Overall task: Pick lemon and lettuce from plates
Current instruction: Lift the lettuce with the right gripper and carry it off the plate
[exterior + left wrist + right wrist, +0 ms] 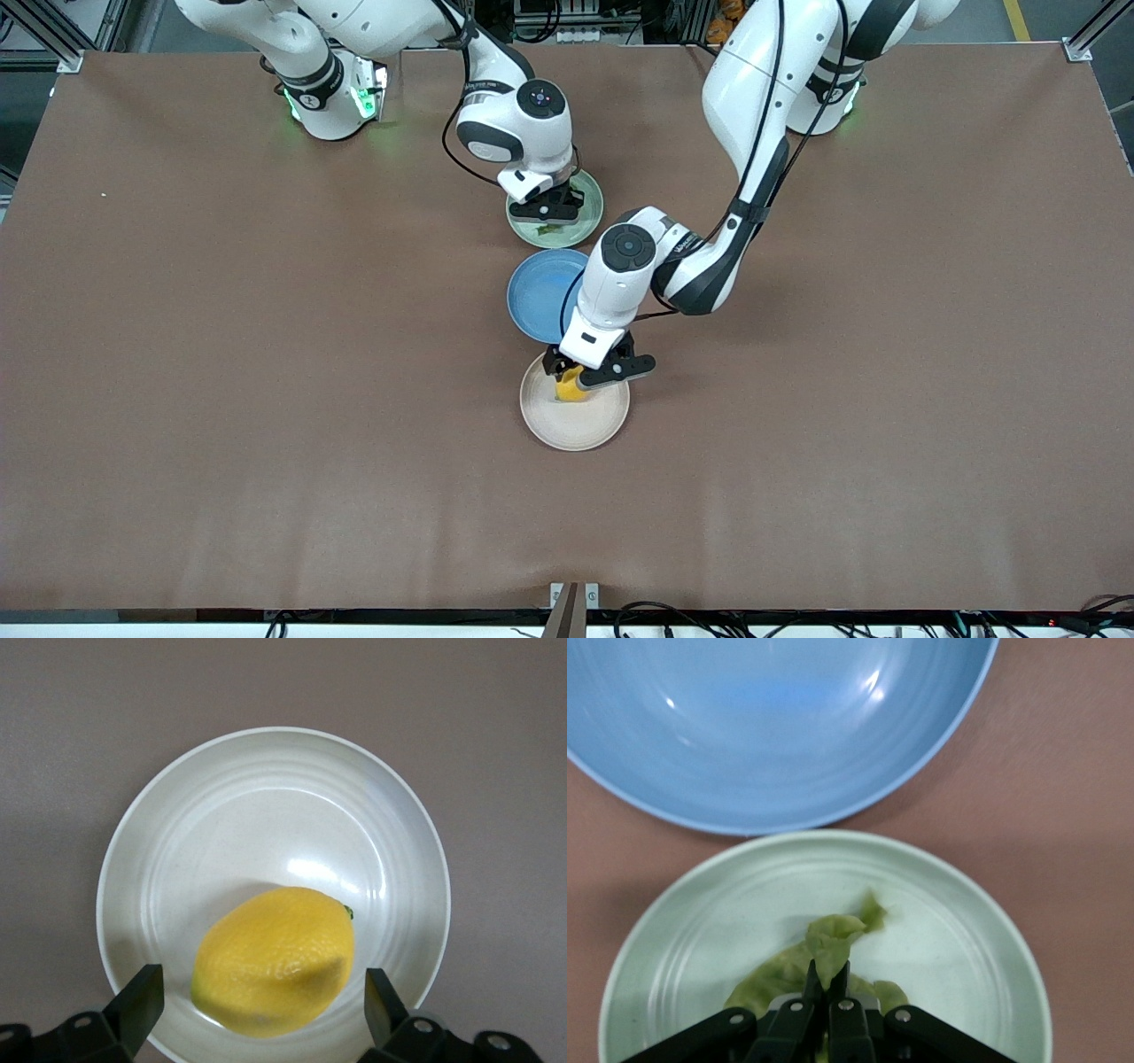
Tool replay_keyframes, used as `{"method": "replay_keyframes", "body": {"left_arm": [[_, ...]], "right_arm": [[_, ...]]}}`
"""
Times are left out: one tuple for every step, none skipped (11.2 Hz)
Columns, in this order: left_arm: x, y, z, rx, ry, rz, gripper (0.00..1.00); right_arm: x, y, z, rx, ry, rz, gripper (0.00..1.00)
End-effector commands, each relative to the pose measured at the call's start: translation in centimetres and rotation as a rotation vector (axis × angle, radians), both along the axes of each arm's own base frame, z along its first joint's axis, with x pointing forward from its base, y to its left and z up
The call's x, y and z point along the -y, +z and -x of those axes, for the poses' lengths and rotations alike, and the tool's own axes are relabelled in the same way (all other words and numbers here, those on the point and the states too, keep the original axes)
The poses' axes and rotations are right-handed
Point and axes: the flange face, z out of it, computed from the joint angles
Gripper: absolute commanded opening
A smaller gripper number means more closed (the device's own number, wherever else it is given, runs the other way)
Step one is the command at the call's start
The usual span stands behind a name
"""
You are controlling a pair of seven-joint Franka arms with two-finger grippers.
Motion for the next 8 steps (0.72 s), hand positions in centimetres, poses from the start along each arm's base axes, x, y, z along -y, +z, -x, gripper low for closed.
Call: {"method": "replay_keyframes", "body": {"left_arm": [[0.3, -0.4, -0.6, 0.041, 0.018, -0.006, 1.0], [0.0, -0.5, -0.9, 0.054, 0.021, -0.004, 1.0], [0.2, -0.6, -0.8, 0.066, 0.017, 0.001, 1.0], [0.0, -0.7, -1.0, 0.071, 0.021, -0.002, 1.0], [0.2, -1.0, -0.9, 0.075, 0.017, 0.0, 1.0], [0.2, -1.1, -0.8, 0.077, 0.015, 0.0, 1.0], [0.2, -1.1, -0.8, 0.077, 0.015, 0.0, 1.0], [0.2, -1.1, -0.7, 0.076, 0.014, -0.001, 1.0]], "right_arm": [[1.5, 4.9, -2.0, 0.087, -0.011, 0.039, 0.0], [2.4, 6.1, -2.8, 0.102, 0.001, 0.045, 0.0], [3.4, 7.2, -3.5, 0.119, 0.008, 0.046, 0.0], [4.6, 7.8, -4.8, 0.131, 0.013, 0.049, 0.0], [5.7, 8.5, -6.3, 0.142, 0.017, 0.051, 0.0], [7.2, 9.0, -7.9, 0.133, 0.015, 0.057, 0.0], [9.5, 9.7, -10.1, 0.105, 0.035, 0.075, 0.0], [11.5, 10.7, -11.7, 0.075, 0.071, 0.078, 0.0]]}}
